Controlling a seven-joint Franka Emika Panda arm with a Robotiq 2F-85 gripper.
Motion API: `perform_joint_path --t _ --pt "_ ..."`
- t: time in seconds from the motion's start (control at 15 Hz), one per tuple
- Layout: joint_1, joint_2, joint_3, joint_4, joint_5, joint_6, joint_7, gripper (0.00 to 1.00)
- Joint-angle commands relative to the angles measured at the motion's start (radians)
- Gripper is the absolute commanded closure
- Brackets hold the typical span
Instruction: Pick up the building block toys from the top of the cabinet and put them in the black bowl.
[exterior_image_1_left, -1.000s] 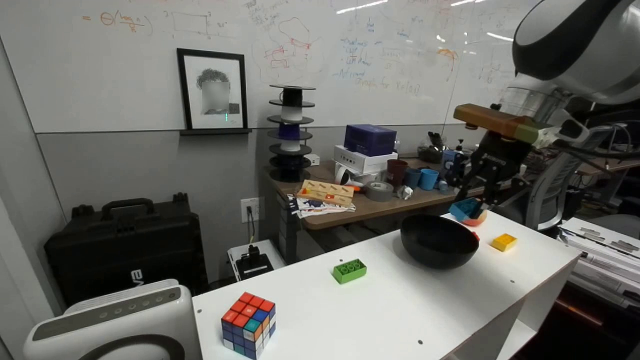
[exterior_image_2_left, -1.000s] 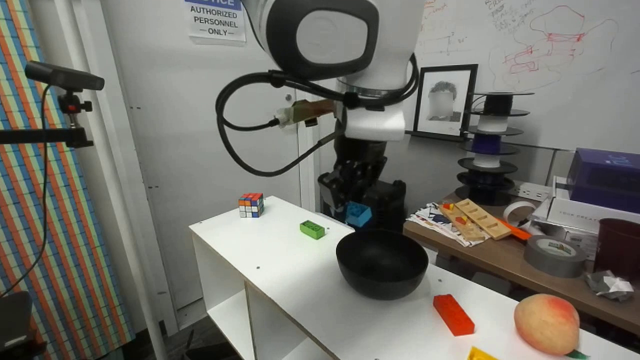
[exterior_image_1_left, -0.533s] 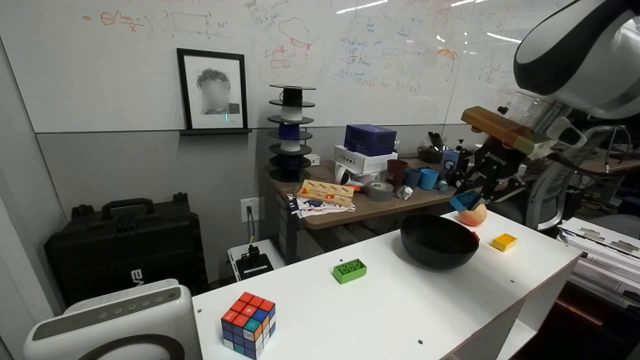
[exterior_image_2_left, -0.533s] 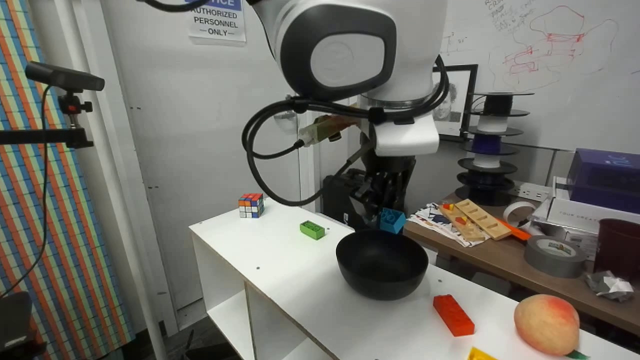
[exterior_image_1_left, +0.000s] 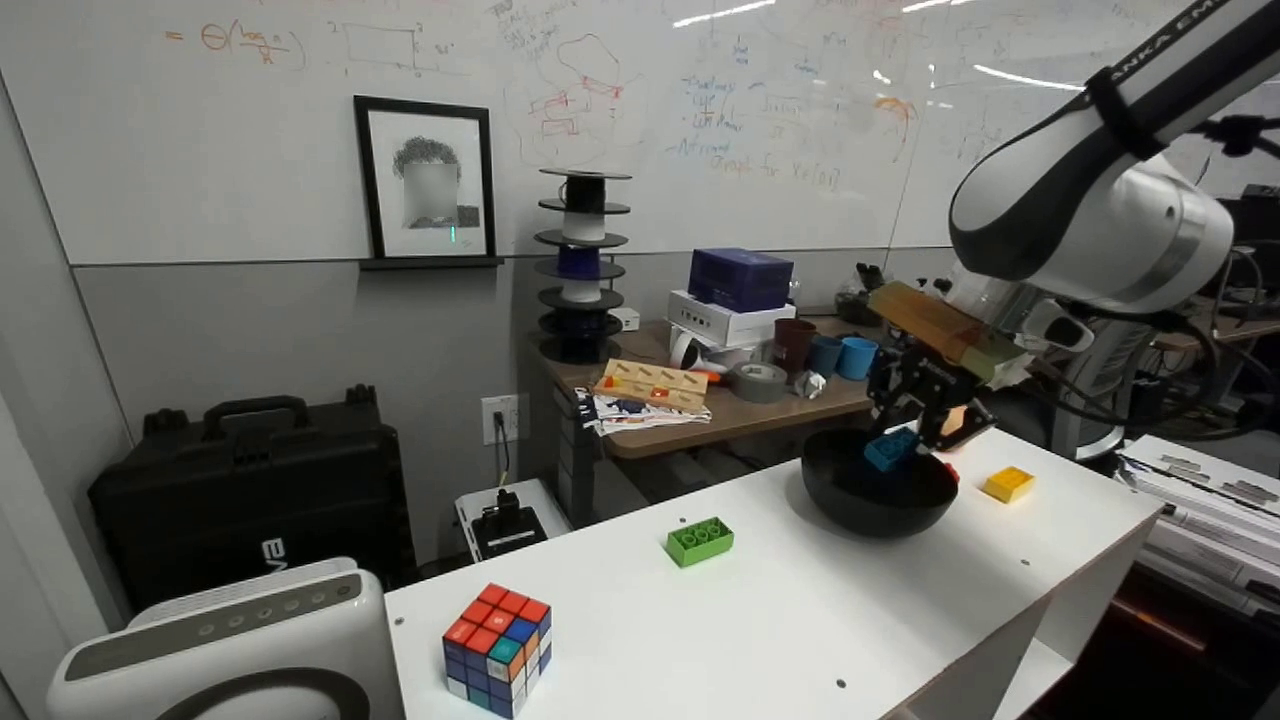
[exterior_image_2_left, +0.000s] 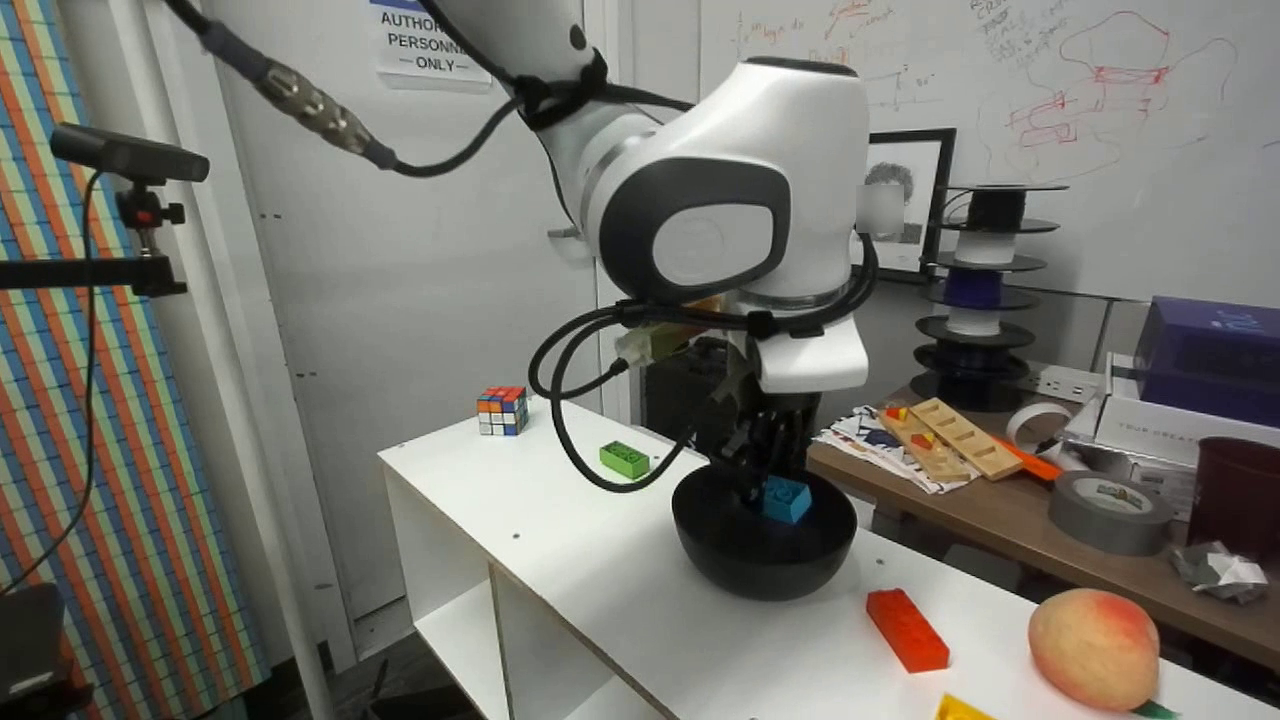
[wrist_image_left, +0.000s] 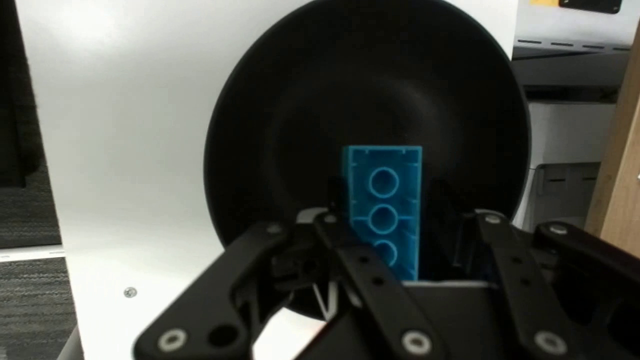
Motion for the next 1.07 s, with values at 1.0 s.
perform_joint_path --t 1.0 --pt "0.262 0.038 0.077 0.054 -0.087 0.020 0.079 0.00"
